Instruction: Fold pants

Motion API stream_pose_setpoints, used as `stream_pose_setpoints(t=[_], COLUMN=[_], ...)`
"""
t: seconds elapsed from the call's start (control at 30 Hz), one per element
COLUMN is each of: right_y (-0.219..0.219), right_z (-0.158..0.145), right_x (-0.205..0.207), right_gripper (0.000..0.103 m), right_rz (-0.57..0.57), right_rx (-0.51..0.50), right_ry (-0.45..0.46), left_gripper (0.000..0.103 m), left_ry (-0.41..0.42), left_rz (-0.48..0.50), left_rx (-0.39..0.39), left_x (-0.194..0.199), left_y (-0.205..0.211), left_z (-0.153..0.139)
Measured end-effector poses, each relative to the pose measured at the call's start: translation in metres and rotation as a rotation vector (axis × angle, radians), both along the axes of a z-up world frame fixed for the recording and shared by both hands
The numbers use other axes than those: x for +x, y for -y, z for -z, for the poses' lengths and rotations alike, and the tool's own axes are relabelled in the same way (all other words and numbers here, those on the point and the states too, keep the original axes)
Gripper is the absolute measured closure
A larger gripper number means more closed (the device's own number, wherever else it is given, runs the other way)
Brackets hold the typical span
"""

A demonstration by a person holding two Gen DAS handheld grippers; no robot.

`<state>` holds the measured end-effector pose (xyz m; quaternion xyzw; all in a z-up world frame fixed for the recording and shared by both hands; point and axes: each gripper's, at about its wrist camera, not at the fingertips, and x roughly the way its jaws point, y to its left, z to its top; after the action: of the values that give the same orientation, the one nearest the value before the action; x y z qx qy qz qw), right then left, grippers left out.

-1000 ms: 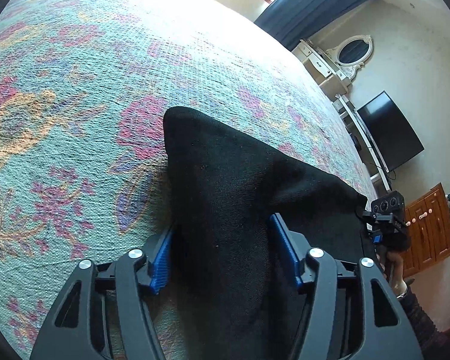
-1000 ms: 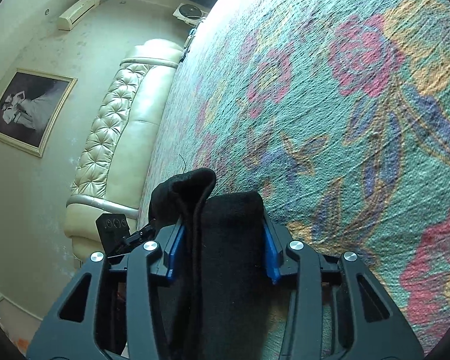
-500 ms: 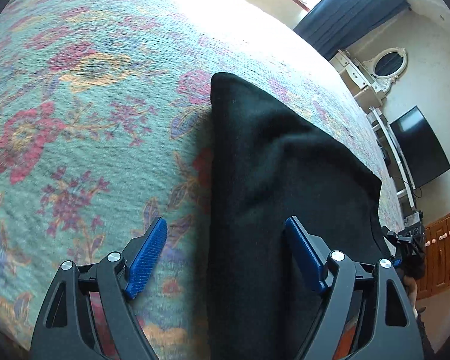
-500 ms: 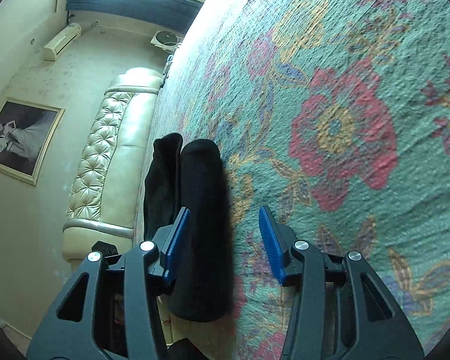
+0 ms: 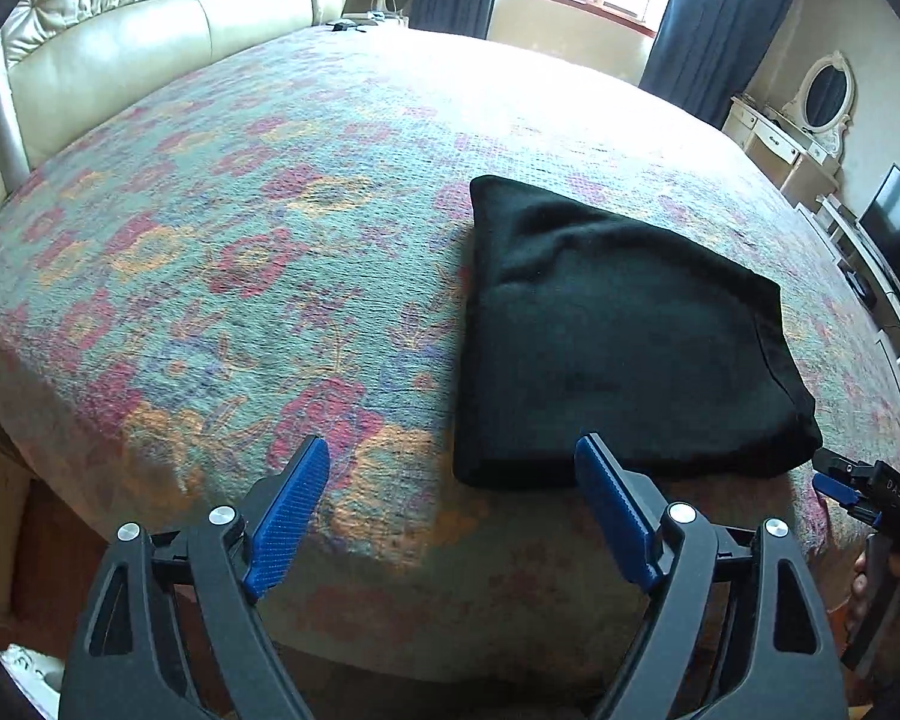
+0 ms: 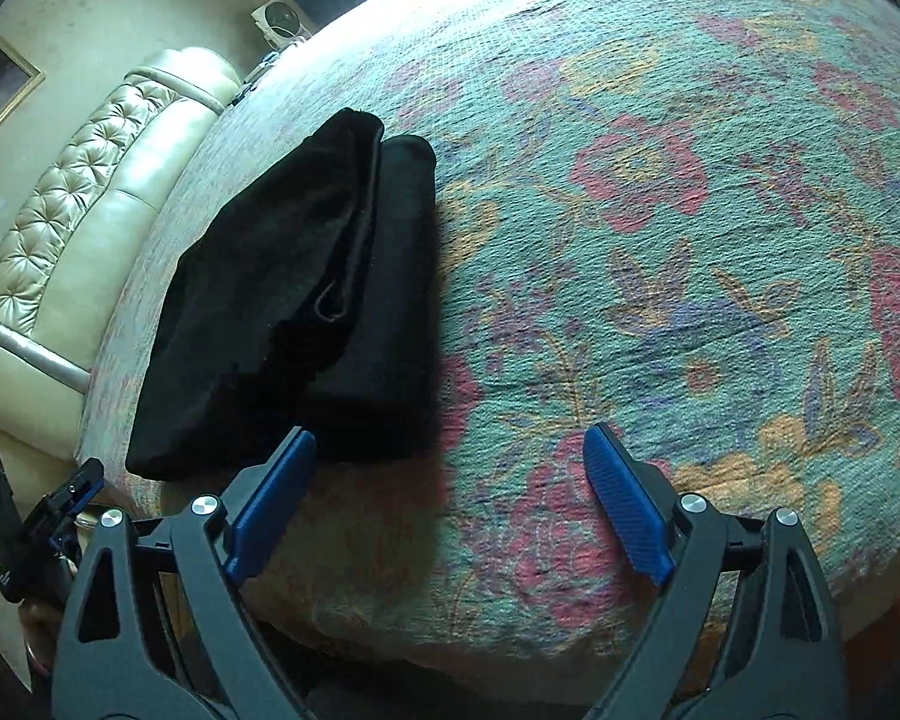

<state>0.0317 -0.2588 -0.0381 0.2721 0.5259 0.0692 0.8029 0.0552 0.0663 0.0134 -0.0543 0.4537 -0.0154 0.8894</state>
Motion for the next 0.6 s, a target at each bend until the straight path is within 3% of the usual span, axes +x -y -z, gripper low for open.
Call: stream_pose_setpoints(t=[0.33,0.6], right_y=[-0.063,-0.075], right_z=[-0.025,-0.033], right_x=[-0.043,-0.048], right_gripper=[0.013,0.013], right_rz=[-0.155,-0.156], right_rx=[-0.250,-0.297], right_ry=[0.109,0.166], left_gripper=[0.020,0.020], left_ry=[0.064,0.047], left_rz=[-0.058,-0.045], left_rx=[0.050,0.069], left_x=[-0.042,-0.050], left_y=[0.029,0.048], left_z=[0.002,0.017])
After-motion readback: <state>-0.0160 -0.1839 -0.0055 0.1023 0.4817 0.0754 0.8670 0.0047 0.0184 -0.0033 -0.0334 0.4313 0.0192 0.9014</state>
